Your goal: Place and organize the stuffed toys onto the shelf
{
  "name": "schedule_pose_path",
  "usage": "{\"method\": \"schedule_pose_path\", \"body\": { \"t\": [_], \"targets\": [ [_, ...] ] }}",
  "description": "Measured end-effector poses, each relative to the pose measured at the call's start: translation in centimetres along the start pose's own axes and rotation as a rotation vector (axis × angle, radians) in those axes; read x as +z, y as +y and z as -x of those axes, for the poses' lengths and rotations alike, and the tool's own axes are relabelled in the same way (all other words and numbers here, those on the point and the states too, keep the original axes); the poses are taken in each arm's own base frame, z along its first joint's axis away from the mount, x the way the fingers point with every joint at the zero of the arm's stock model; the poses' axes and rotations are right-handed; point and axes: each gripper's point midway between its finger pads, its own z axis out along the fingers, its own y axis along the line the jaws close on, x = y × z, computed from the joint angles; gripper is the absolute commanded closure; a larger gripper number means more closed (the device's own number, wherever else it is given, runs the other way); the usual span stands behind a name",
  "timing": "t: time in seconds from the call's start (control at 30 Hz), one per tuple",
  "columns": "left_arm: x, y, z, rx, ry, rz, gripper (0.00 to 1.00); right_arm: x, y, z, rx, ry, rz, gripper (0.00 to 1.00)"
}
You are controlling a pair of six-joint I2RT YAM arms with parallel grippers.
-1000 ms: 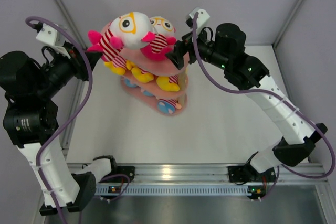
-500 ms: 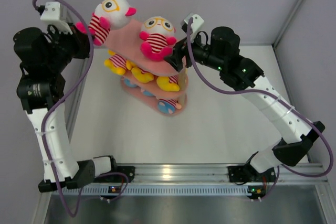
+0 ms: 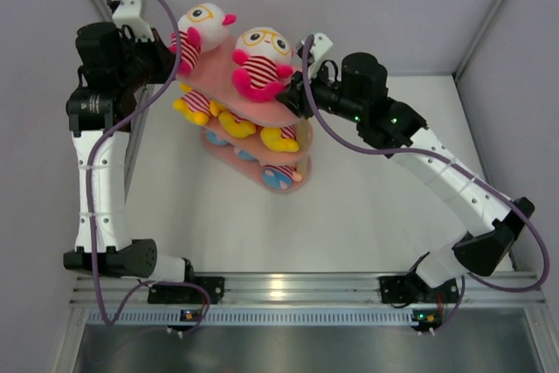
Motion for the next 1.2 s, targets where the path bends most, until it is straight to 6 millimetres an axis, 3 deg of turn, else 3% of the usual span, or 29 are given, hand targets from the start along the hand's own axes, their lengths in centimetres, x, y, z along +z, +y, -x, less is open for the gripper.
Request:
{"method": "schedule_pose_path", "body": {
  "t": [0.2,0.4,0.57,0.8,1.2],
  "targets": [
    [1.5,-2.4,-1.2,0.019,0.036,-0.050,1.00,-0.4,0.4,-1.0,0.012,-0.003,-0.060,0.89],
    [2.7,-3.1,-2.6,0.027,0.074,-0.066,1.00,-1.8,2.6,0.4,0.025,-0.045,-0.074,0.97],
    [3.0,-4.0,-3.0,0.040,0.082,-0.095,1.00,-1.8,2.5,0.8,0.052,-0.048,-0.109,0.98],
    [3.1,-4.7,-3.1,0.043,0.084,-0.134,1.00,-1.0,4.1,1.0,0.081,-0.038,-0.139,1.00],
    [3.4,-5.2,-3.5,0.043,0.088,-0.167,1.00,-0.2,3.4,-0.1,0.127,0.000,-0.365,1.00]
  ]
}}
